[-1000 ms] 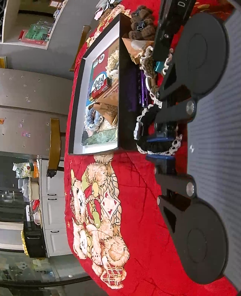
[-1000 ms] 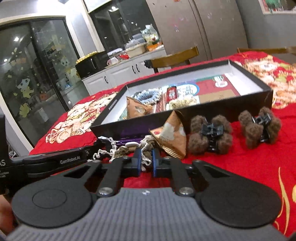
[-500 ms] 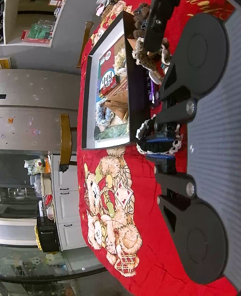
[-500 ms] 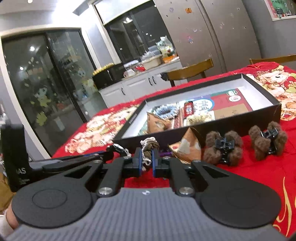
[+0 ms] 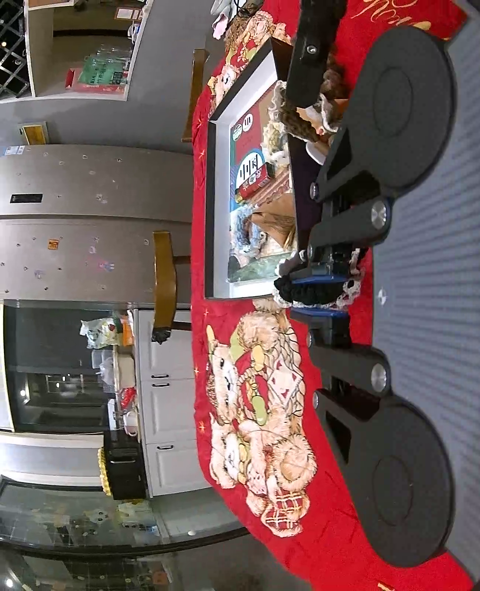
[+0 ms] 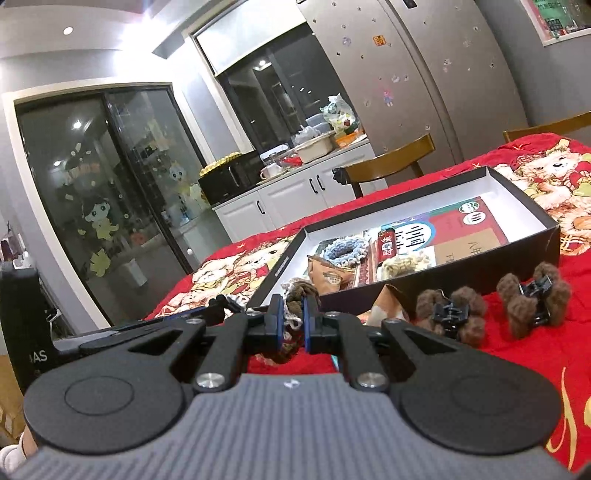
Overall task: Organize objects
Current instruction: 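Lift black scrunchie with left tool while right tool carries its scrunchie toward box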
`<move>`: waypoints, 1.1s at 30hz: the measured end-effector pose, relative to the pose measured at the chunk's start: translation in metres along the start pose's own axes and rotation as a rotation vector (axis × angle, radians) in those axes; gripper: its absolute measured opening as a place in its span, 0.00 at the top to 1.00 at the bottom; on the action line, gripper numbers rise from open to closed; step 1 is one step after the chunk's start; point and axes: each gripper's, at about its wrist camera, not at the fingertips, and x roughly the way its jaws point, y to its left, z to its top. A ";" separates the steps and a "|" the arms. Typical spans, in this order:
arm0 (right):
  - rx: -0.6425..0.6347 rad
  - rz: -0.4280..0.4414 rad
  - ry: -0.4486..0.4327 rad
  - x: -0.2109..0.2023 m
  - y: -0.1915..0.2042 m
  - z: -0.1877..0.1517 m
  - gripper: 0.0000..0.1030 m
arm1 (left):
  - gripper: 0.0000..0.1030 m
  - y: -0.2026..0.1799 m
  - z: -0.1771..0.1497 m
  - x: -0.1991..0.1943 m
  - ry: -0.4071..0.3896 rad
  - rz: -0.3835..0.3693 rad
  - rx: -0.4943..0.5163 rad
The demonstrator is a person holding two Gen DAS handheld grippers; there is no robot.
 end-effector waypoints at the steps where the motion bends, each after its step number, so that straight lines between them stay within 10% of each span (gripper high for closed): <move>1: -0.015 -0.006 -0.005 -0.002 0.002 0.001 0.88 | 0.85 -0.001 0.000 0.001 0.004 0.006 -0.001; 33: -0.043 0.006 -0.053 -0.015 -0.013 0.086 0.88 | 0.85 -0.004 0.058 -0.070 -0.220 0.013 -0.123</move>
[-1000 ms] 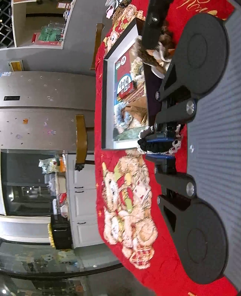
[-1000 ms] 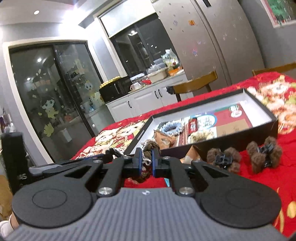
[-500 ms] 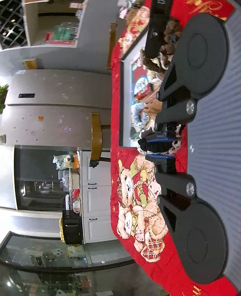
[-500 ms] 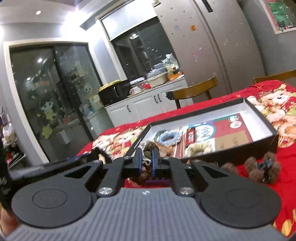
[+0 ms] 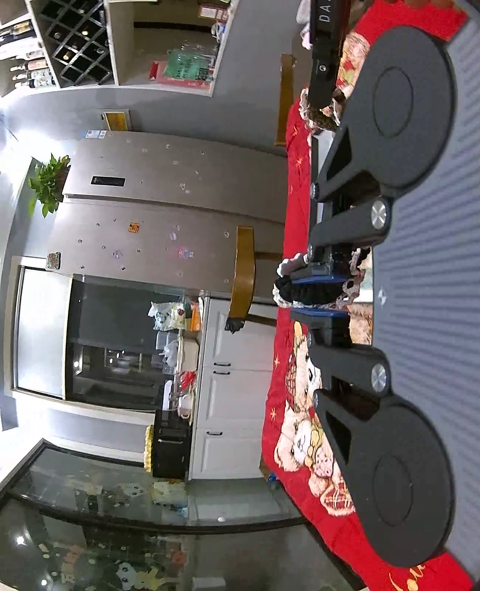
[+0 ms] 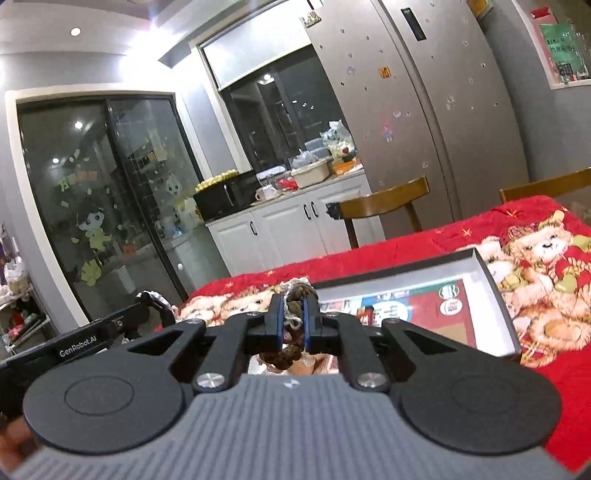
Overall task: Organize objects
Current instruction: 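Lift black scrunchie with left tool while right tool carries its scrunchie toward box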
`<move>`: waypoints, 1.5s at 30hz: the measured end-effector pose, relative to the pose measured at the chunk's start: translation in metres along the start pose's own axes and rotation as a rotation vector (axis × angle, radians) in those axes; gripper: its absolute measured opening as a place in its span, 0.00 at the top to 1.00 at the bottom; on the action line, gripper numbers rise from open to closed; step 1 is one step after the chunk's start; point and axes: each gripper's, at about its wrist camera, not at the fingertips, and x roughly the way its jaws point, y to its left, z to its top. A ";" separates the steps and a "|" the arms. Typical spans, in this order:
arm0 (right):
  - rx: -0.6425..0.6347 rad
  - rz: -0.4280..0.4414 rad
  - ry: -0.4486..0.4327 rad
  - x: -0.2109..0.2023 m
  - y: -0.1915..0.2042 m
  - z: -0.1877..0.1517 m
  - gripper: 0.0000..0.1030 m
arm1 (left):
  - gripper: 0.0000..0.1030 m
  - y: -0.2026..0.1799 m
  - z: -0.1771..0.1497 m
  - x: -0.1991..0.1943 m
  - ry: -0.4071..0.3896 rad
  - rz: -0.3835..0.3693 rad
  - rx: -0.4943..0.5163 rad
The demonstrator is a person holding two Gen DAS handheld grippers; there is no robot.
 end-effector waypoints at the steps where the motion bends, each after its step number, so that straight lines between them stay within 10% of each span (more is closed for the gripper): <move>1: 0.009 0.013 -0.007 -0.002 -0.003 0.002 0.88 | 0.85 -0.002 0.004 0.001 0.004 -0.002 0.000; 27: 0.114 0.055 -0.052 0.013 -0.059 0.051 0.88 | 0.85 -0.087 0.080 0.037 -0.031 -0.107 0.049; 37: 0.095 0.008 -0.179 0.002 -0.066 0.071 0.88 | 0.85 -0.069 0.088 0.079 0.083 -0.131 0.001; 45: 0.099 -0.014 -0.071 0.024 -0.085 0.058 0.88 | 0.84 -0.081 0.057 0.126 0.203 -0.190 -0.058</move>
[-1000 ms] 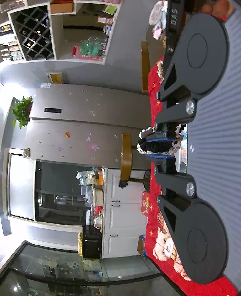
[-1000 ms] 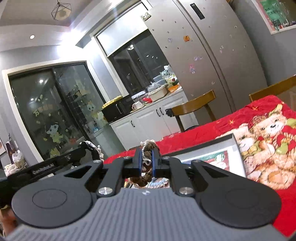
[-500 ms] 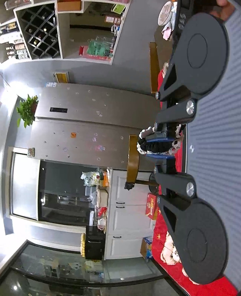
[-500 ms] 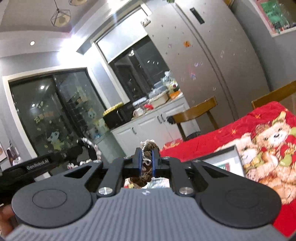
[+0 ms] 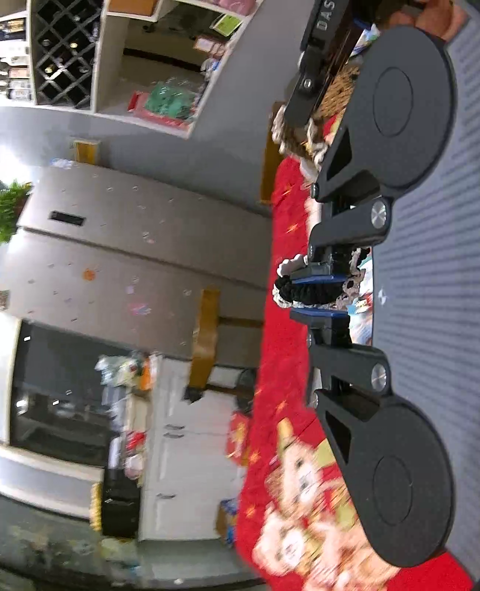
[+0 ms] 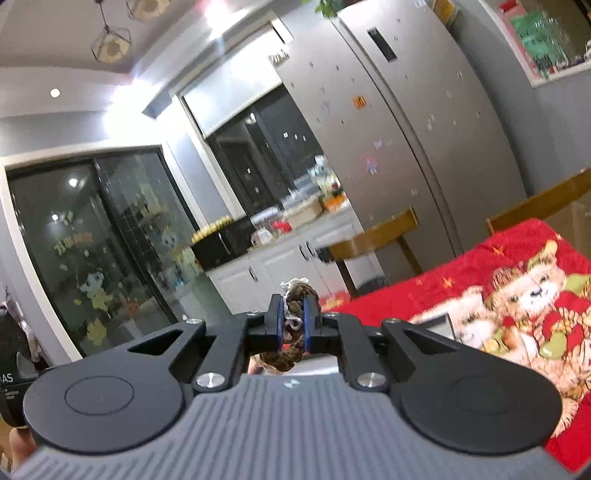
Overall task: Organize objects
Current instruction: 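Lift black scrunchie with left tool while right tool carries its scrunchie toward box, then lower black scrunchie into box with left tool while right lowers its scrunchie inside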
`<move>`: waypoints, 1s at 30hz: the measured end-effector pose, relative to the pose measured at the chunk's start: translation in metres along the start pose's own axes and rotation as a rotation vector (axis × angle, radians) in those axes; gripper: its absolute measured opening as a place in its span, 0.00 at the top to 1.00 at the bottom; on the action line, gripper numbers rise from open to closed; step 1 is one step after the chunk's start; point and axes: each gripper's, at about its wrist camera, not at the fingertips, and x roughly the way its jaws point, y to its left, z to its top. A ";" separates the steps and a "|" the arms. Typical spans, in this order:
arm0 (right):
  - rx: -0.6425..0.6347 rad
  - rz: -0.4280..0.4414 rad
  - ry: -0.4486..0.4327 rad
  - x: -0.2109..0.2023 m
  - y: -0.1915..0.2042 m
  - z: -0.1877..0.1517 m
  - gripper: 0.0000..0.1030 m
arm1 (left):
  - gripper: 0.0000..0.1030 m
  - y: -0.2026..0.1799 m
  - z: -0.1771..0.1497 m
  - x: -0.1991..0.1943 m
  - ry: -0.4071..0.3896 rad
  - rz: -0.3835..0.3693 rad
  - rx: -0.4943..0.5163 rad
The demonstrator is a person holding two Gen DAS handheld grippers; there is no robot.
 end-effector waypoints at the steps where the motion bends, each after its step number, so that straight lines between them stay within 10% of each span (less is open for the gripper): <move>1: -0.017 -0.012 0.030 0.004 -0.003 -0.001 0.88 | 0.84 -0.002 -0.005 0.007 0.014 -0.008 -0.002; 13: 0.041 -0.094 0.124 0.013 -0.049 -0.036 0.88 | 0.84 -0.040 -0.063 0.093 0.183 -0.004 0.133; 30: 0.043 -0.071 0.151 0.014 -0.060 -0.054 0.88 | 0.84 -0.044 -0.096 0.109 0.251 0.003 0.167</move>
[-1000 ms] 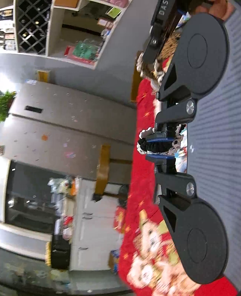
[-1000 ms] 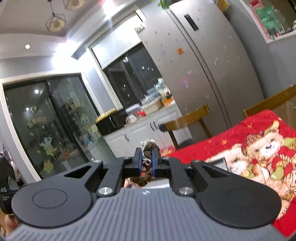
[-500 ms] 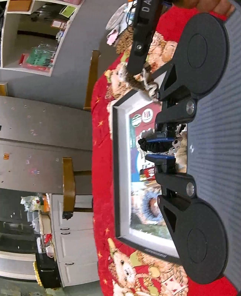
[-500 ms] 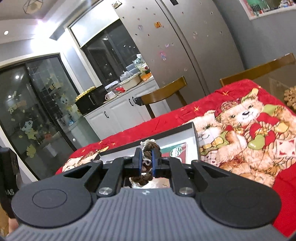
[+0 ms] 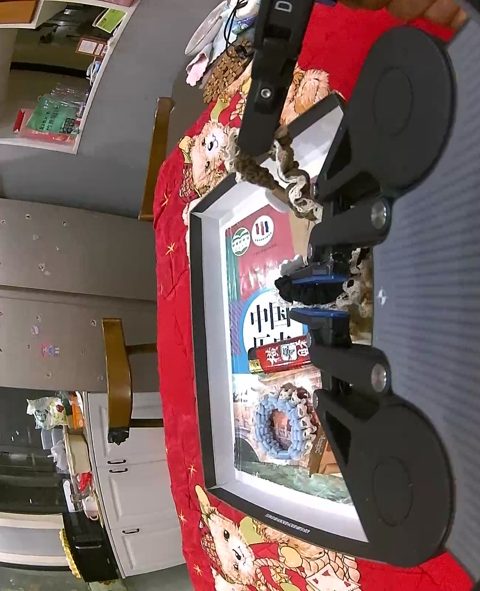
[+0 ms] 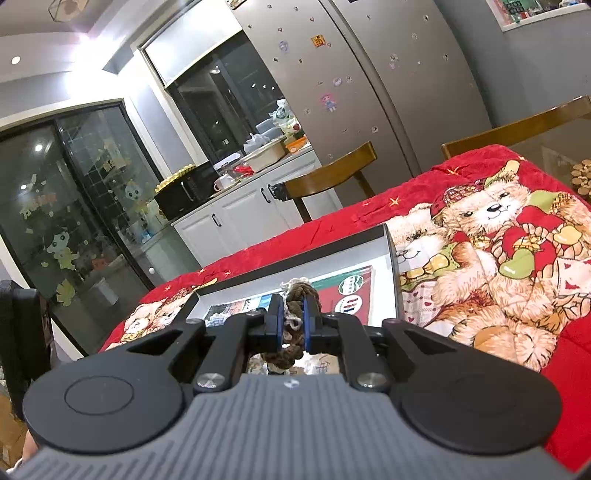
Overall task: Organize objects
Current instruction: 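Lower black scrunchie into box with left tool while right lowers its scrunchie inside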
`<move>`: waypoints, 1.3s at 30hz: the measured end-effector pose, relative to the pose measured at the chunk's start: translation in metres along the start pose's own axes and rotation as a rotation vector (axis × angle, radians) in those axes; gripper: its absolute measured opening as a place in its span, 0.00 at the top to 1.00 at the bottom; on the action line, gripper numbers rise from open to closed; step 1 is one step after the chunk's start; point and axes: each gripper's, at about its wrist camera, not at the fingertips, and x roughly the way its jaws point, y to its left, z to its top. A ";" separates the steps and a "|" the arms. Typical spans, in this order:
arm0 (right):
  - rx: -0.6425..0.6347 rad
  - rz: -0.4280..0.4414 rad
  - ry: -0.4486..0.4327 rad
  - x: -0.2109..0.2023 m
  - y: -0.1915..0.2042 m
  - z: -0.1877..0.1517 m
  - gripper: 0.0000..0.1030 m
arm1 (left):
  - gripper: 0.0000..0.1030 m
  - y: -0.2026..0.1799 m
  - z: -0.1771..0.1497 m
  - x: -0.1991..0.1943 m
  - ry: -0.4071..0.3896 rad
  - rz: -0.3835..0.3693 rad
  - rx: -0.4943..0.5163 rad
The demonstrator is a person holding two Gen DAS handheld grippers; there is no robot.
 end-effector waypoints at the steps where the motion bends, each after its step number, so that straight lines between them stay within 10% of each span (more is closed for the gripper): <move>1: 0.003 0.000 0.001 0.001 0.000 -0.001 0.88 | 0.84 0.001 0.000 0.001 0.002 0.002 -0.002; 39: -0.009 -0.039 0.031 0.013 -0.005 -0.012 0.87 | 0.84 0.009 -0.004 0.015 0.032 0.027 0.001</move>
